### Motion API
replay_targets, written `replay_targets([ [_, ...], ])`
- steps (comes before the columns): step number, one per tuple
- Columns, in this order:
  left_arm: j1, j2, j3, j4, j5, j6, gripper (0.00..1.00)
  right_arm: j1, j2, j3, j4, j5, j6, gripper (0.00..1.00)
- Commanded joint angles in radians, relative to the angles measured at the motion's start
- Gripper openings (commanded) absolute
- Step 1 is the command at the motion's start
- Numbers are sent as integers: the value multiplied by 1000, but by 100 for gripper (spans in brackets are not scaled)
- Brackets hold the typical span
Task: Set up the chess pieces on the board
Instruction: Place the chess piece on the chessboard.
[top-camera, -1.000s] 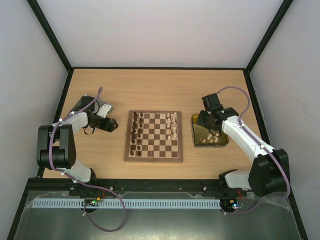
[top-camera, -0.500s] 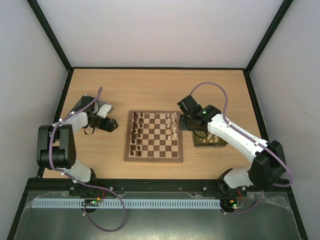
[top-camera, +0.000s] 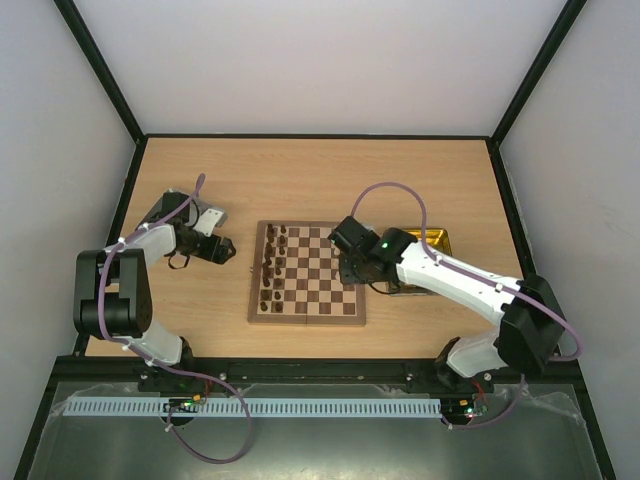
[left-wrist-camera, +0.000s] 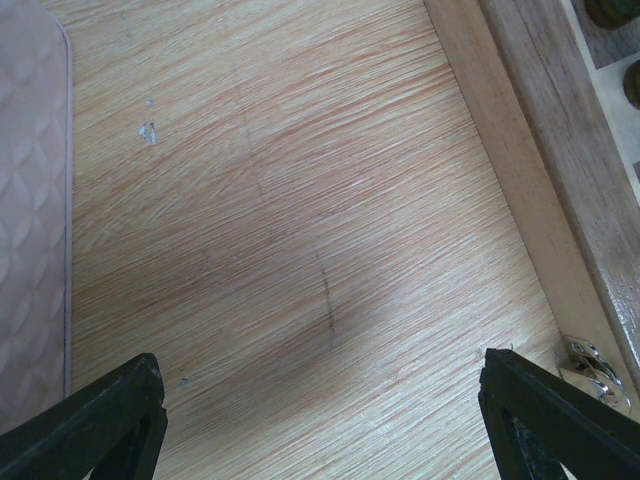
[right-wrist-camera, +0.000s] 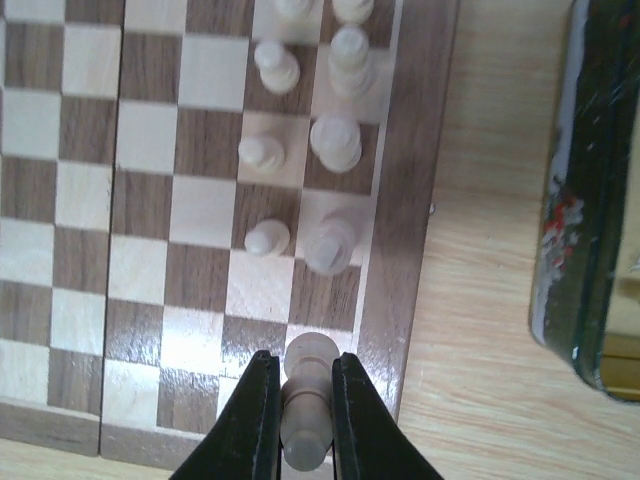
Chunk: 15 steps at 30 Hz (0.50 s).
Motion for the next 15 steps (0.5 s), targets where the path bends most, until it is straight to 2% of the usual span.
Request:
replay_targets([
  [1, -3, 6, -4, -8, -1, 0, 86, 28, 16, -37, 16, 19, 47, 4],
  [15, -4, -4, -8, -8, -4, 1, 86, 31, 40, -72, 63, 2, 49, 4],
])
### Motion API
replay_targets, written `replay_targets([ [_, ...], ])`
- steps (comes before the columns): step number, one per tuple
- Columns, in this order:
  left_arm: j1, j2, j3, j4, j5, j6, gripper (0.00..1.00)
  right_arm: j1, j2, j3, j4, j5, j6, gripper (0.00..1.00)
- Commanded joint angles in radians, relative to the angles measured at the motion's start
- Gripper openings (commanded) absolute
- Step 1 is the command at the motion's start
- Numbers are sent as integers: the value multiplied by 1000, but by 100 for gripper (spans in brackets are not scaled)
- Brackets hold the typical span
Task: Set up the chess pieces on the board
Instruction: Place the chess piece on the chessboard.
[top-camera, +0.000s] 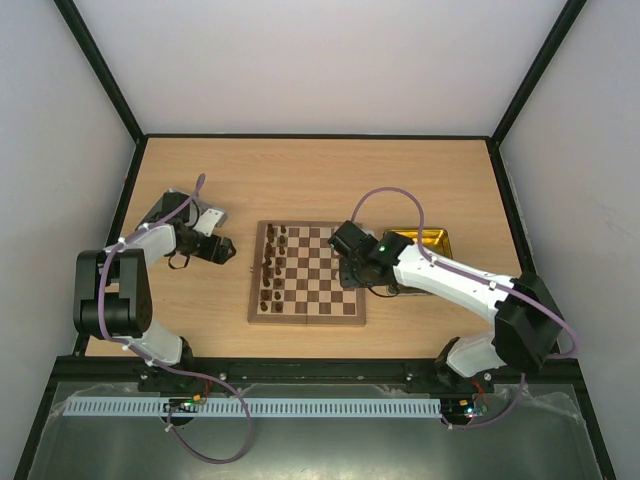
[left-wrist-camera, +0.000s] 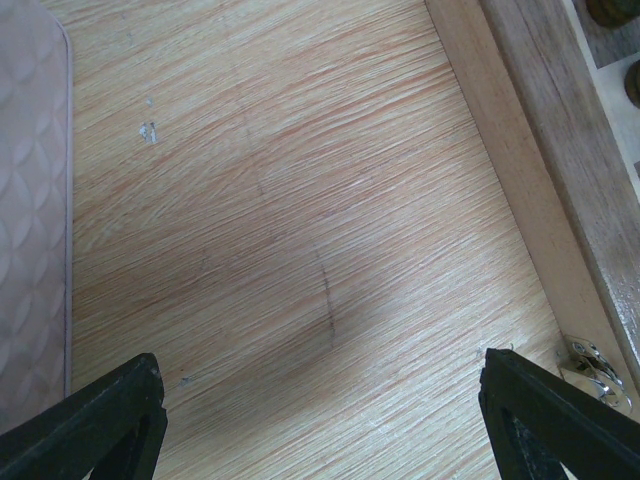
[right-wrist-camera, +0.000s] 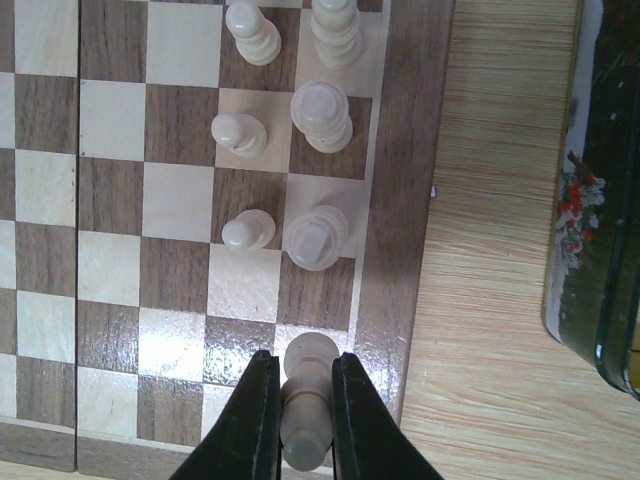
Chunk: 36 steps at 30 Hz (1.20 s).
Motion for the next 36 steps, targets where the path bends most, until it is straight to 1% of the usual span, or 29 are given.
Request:
replay_targets([
  [1, -2, -3, -8, -8, -3, 0, 86, 5, 29, -13, 29, 9, 10, 4],
  [21, -2, 2, -10, -6, -2, 1, 86, 4, 102, -40, 99, 6, 1, 4],
  [32, -2, 5, -10, -4, -3, 2, 86, 4, 114, -45, 113, 8, -1, 4],
  [36, -2, 6, -10, -5, -2, 2, 86, 4, 118, -46, 117, 6, -2, 6],
])
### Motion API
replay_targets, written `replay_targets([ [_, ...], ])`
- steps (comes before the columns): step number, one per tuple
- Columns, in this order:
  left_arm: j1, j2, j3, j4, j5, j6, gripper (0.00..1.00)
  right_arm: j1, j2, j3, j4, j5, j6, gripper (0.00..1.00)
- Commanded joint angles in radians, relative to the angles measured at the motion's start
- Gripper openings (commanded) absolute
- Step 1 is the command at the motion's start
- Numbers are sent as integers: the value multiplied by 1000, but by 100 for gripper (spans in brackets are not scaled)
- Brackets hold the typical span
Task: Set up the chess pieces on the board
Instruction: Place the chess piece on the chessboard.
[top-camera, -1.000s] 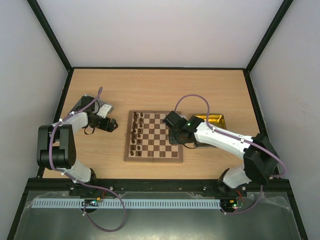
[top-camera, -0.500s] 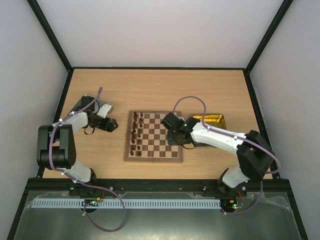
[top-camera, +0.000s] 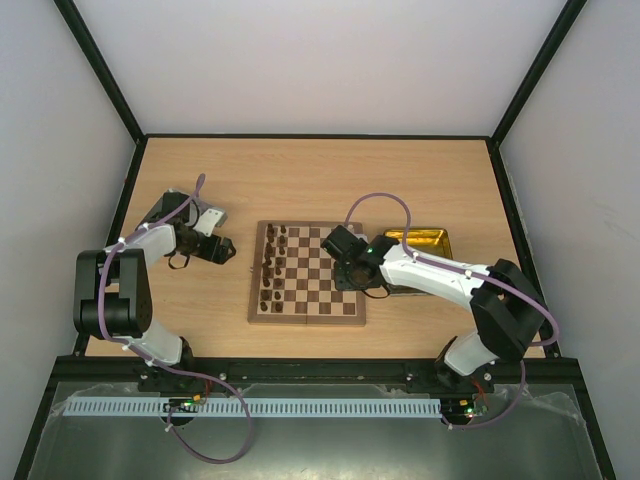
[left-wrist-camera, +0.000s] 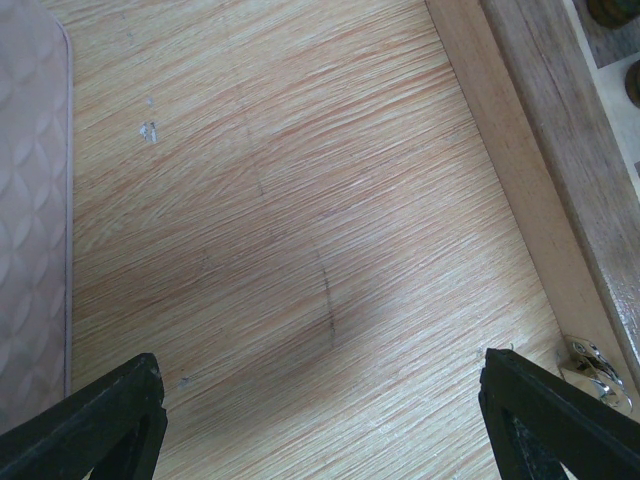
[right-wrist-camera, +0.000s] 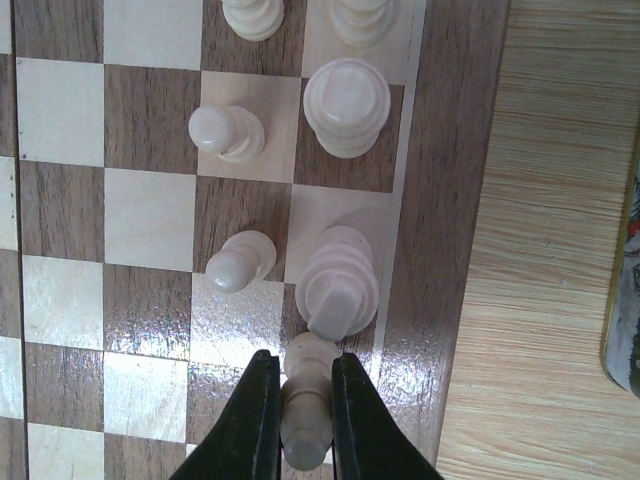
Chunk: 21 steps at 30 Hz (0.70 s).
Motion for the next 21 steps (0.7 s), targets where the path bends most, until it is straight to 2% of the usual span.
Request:
replay_targets([
  [1, -2, 6, -9, -4, -2, 2, 86, 4, 12, -9, 11, 17, 0, 6],
  [21, -3, 9, -6, -8, 6, 3, 86, 4, 25, -8, -8, 32, -9, 7],
])
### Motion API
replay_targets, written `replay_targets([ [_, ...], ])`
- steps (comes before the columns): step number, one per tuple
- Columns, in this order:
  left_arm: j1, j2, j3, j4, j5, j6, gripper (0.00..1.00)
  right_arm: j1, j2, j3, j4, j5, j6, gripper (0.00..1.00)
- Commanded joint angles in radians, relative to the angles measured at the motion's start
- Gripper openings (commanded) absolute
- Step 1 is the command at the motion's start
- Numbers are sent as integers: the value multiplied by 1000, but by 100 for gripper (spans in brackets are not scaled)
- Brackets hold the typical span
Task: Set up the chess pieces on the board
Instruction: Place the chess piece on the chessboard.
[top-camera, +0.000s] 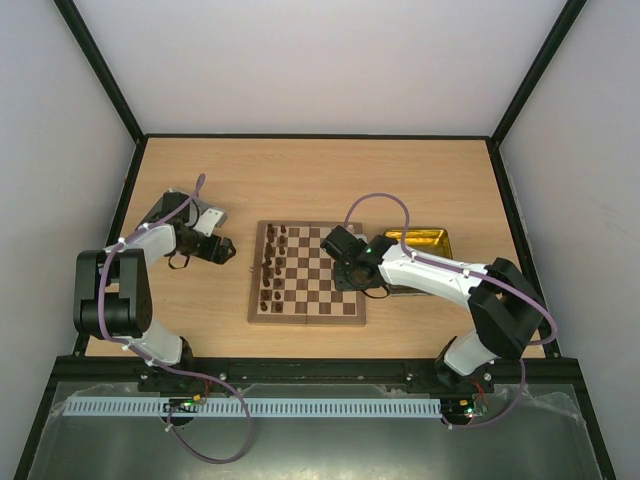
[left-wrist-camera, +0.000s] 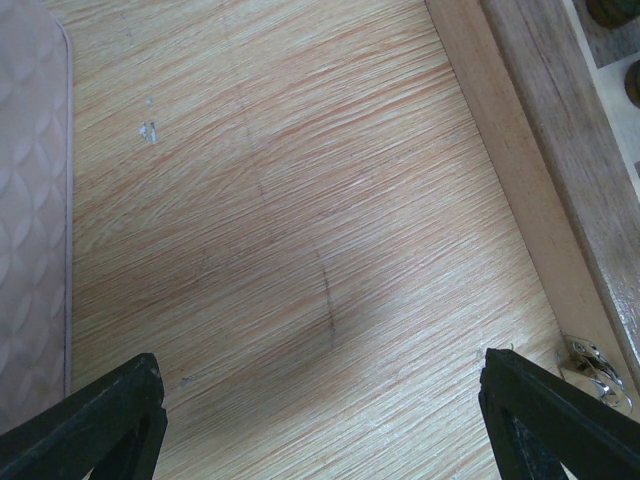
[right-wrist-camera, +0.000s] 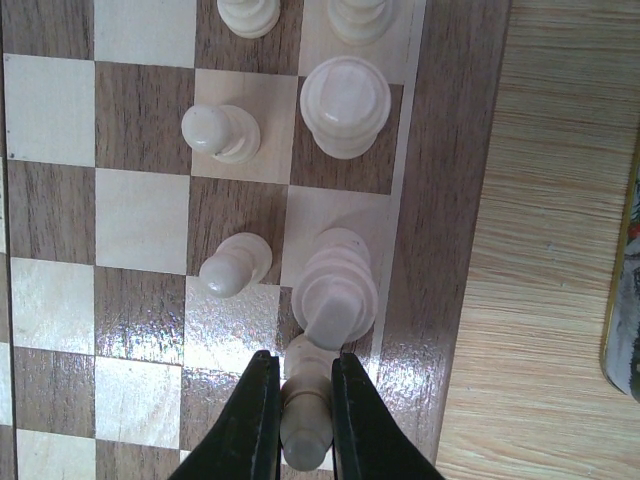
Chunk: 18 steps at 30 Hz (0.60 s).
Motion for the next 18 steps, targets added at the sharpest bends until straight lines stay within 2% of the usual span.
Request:
replay_targets([
  [1, -3, 9, -5, -8, 5, 4, 86, 4, 15, -7, -14, 29, -6, 7],
  [18, -3, 7, -8, -7, 5, 3, 86, 3, 12, -21, -12, 39, -6, 7],
])
